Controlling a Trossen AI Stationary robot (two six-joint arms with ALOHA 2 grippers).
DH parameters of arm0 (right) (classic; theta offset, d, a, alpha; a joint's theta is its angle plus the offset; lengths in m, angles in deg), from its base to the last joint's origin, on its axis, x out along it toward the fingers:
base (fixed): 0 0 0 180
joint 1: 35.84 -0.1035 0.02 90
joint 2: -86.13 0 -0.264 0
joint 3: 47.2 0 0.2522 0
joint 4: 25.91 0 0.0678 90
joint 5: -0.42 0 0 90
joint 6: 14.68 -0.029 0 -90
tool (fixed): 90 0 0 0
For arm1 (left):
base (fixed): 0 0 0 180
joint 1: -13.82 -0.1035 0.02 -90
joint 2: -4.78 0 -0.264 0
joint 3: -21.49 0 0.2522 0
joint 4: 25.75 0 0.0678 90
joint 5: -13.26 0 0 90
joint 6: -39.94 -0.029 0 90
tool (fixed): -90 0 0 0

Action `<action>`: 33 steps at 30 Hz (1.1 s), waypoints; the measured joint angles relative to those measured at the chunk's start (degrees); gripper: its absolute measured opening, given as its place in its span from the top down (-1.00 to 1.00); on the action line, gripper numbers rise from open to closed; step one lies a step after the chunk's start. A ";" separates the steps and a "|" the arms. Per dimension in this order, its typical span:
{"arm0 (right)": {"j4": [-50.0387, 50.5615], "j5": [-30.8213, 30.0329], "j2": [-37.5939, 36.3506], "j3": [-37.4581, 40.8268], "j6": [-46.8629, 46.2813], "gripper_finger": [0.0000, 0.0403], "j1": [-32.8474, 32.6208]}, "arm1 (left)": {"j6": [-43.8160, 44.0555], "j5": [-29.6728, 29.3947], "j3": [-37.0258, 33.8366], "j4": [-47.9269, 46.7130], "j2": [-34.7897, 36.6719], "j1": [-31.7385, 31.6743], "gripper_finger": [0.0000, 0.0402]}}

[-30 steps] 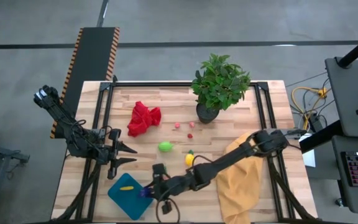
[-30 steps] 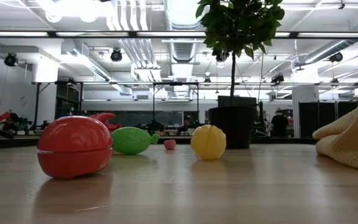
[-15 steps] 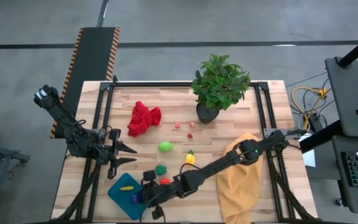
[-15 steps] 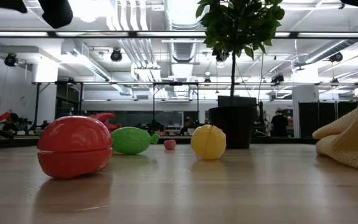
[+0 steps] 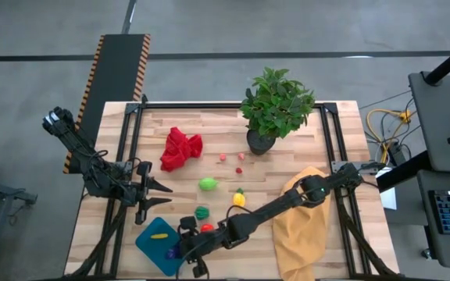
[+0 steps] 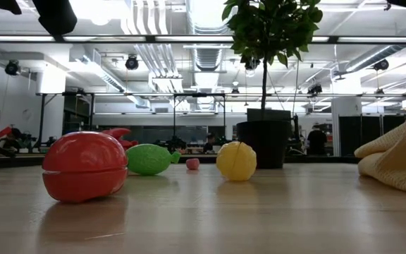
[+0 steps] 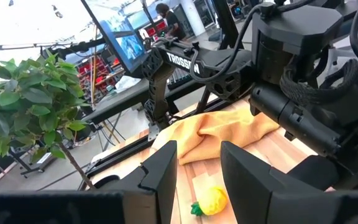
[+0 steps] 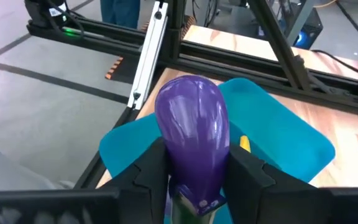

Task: Pick and placing Produce into tupperware
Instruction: Put the purple eggplant into the blue bin, then put the red raspberry into the blue bin

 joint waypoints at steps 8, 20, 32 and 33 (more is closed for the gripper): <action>-0.09 -0.23 -0.04 0.13 -0.03 0.22 0.37 | -0.01 0.00 0.00 0.03 0.00 0.00 0.46; -0.07 -0.40 -0.04 0.15 0.46 0.21 0.37 | 0.00 0.00 0.00 0.05 -0.11 0.01 0.46; 22.29 -13.14 -5.94 -2.14 7.27 0.32 0.87 | -0.01 0.01 -0.02 0.02 -0.15 0.01 0.46; 24.09 -12.55 -6.96 -2.18 7.13 0.33 0.90 | -0.02 0.01 -0.01 -0.02 -0.15 0.00 0.46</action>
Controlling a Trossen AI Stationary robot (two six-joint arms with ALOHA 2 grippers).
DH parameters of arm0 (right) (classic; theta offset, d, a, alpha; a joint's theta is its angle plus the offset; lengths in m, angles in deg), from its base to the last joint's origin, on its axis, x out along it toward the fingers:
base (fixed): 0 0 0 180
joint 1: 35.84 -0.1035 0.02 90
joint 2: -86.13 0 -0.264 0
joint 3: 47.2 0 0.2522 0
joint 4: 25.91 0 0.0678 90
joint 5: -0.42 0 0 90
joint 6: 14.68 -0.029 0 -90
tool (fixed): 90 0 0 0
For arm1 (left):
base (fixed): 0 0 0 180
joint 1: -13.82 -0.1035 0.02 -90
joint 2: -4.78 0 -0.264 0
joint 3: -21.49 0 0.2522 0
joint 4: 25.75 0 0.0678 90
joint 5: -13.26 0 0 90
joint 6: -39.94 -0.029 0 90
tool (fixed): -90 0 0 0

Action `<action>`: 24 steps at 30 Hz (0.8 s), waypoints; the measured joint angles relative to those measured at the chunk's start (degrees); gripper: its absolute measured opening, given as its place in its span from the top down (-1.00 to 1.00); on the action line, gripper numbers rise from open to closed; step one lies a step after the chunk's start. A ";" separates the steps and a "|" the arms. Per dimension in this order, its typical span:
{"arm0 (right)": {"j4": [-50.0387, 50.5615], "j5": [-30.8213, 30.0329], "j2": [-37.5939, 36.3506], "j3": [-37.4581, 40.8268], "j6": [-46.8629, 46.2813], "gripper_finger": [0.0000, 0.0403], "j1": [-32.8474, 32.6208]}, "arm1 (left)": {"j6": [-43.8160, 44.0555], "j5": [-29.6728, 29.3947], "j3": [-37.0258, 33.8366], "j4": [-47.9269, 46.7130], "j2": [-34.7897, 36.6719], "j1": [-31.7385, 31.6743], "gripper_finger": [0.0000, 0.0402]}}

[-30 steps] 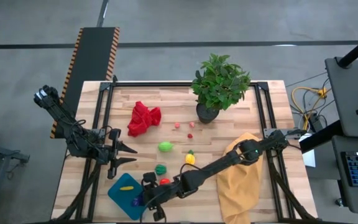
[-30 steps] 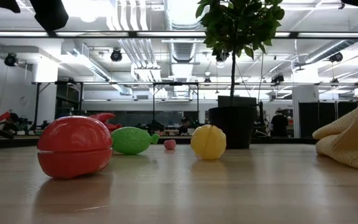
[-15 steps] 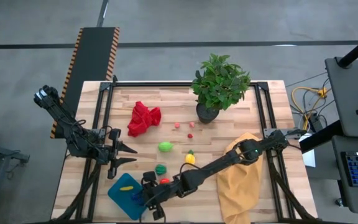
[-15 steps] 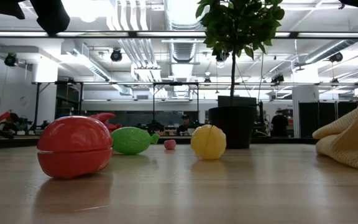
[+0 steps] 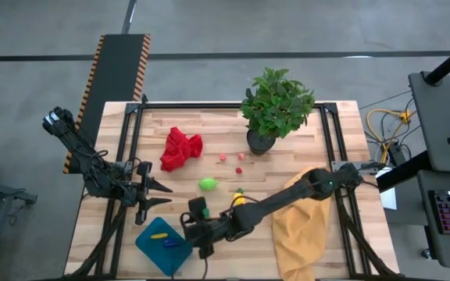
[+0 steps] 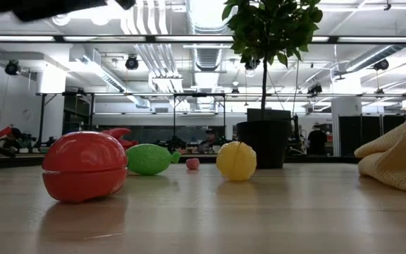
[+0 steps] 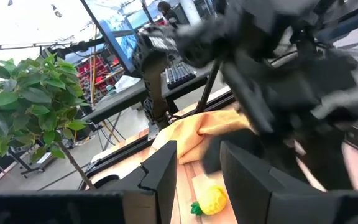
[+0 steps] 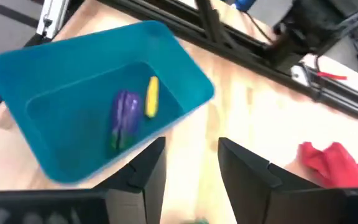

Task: Pick and placing Produce into tupperware
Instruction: Put the red raspberry into the blue bin

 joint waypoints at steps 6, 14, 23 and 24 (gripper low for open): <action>14.55 6.78 -6.06 0.17 -1.36 0.40 -0.24 | 0.00 0.01 -0.01 -0.20 0.00 0.00 0.46; 27.25 6.53 -15.87 5.32 -7.97 0.49 -0.29 | -0.01 0.01 -0.01 -0.28 -0.26 0.00 0.46; 18.43 2.72 -40.15 30.28 -16.06 0.60 -3.65 | -0.01 0.01 -0.01 -0.26 -0.87 0.00 0.46; 16.57 1.52 -43.37 33.85 -16.74 0.61 -4.34 | -0.01 0.01 -0.01 -0.39 -0.89 0.00 0.46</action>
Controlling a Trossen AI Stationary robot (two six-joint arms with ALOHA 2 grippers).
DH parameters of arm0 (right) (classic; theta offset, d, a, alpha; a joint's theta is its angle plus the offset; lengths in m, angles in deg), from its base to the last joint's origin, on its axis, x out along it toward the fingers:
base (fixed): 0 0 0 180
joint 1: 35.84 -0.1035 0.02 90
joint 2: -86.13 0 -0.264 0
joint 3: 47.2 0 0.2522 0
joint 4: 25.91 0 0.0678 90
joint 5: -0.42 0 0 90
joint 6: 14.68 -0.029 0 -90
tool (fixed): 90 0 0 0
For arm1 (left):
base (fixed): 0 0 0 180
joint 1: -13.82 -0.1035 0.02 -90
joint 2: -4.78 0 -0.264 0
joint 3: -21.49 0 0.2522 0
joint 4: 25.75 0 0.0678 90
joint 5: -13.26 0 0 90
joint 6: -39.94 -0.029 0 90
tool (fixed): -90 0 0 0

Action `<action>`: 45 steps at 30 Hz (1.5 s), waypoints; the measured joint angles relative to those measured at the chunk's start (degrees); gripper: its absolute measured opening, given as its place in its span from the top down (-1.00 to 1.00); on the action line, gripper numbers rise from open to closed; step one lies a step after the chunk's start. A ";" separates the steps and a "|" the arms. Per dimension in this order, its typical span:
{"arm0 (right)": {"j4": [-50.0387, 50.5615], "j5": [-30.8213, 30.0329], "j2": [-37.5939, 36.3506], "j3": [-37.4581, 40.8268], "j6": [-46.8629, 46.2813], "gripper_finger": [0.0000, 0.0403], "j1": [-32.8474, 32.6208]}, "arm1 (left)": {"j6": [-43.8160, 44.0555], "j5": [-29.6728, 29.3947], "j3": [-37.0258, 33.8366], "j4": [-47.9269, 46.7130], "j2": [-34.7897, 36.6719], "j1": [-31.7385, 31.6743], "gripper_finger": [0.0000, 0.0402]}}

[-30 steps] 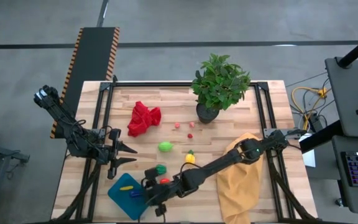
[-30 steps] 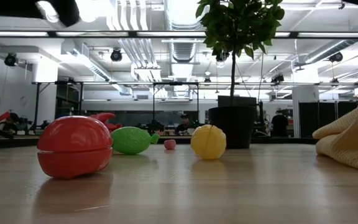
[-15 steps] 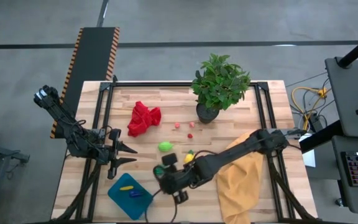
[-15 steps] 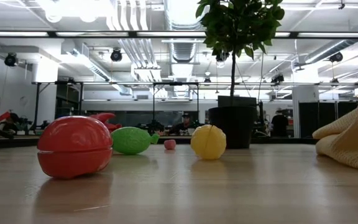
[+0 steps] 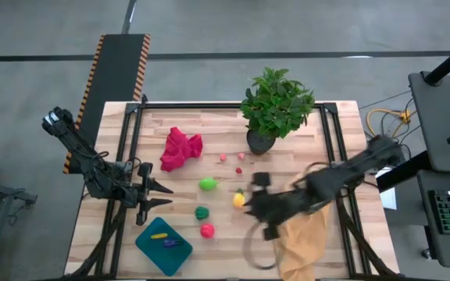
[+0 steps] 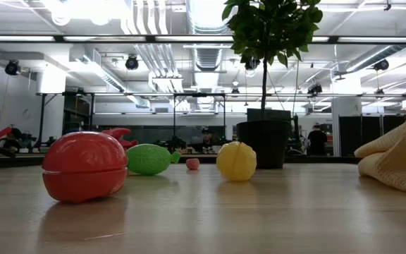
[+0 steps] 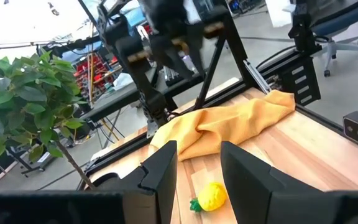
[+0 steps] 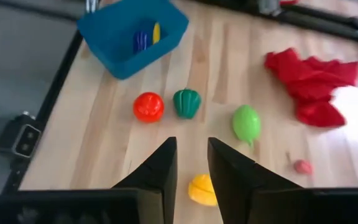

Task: Pick and placing Produce into tupperware
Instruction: Put the red raspberry into the blue bin

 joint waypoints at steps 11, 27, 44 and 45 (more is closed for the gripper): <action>-32.31 -9.16 -33.50 46.12 -3.46 0.65 -3.83 | -0.02 -0.01 0.00 0.10 -0.09 0.00 0.46; -61.84 -14.90 -36.08 68.25 -4.83 0.39 1.74 | -0.02 -0.02 0.00 0.16 -0.62 0.02 0.46; -61.83 -16.58 -15.29 63.48 -7.49 -0.32 12.32 | -0.46 -0.02 0.00 0.17 -0.55 0.02 0.46; -61.93 -16.56 -13.71 62.88 -7.73 -0.31 12.62 | -0.50 -0.02 0.00 0.13 -0.55 0.02 0.46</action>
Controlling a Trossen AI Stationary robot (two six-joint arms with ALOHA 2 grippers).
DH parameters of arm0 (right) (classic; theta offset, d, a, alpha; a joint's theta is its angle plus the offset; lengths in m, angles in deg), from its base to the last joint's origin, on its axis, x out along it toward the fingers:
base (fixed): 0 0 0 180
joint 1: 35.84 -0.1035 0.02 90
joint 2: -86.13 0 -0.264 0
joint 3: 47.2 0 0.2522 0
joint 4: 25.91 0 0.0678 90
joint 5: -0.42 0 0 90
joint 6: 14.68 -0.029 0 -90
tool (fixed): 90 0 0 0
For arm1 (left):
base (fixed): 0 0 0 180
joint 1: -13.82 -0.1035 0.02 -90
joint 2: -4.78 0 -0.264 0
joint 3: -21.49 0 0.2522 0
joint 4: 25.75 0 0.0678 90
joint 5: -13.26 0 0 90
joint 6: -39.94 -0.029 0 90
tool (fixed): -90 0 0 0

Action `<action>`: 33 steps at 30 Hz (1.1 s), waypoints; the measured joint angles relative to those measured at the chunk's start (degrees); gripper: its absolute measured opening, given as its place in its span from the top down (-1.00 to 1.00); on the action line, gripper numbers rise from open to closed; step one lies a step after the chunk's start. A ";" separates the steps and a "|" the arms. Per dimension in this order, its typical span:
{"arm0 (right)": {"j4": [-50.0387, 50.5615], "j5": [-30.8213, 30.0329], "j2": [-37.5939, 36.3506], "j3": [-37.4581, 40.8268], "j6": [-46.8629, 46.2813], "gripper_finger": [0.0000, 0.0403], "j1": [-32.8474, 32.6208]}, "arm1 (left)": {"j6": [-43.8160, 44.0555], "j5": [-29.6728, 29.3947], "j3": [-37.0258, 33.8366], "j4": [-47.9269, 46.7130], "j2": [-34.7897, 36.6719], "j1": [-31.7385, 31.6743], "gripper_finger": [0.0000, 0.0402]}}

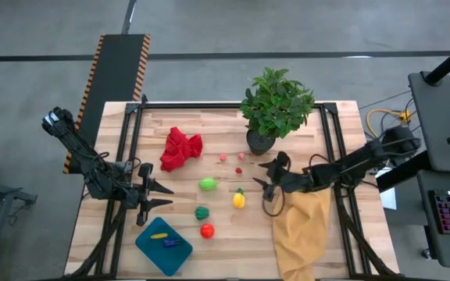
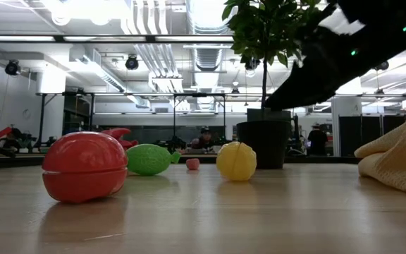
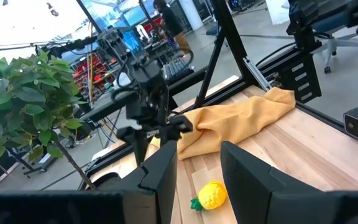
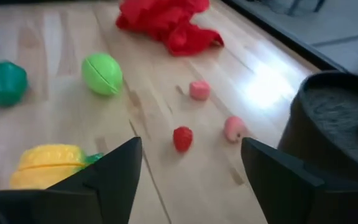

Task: Pick and placing Produce into tupperware
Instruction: Put the red raspberry into the blue bin

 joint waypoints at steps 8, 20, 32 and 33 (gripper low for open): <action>-0.57 0.62 12.31 -6.32 1.27 -0.19 1.74 | -0.02 -0.01 0.00 0.08 0.11 -0.02 0.46; -0.41 9.40 23.80 -13.57 0.15 -0.16 8.88 | 0.00 0.00 0.02 0.12 -0.02 0.00 0.46; -1.67 16.96 24.56 -13.73 1.52 -0.15 12.83 | 0.02 0.00 0.02 0.13 -0.02 -0.02 0.46; -1.60 17.04 24.73 -13.73 1.56 -0.15 13.01 | 0.04 0.00 0.02 0.14 -0.02 0.00 0.46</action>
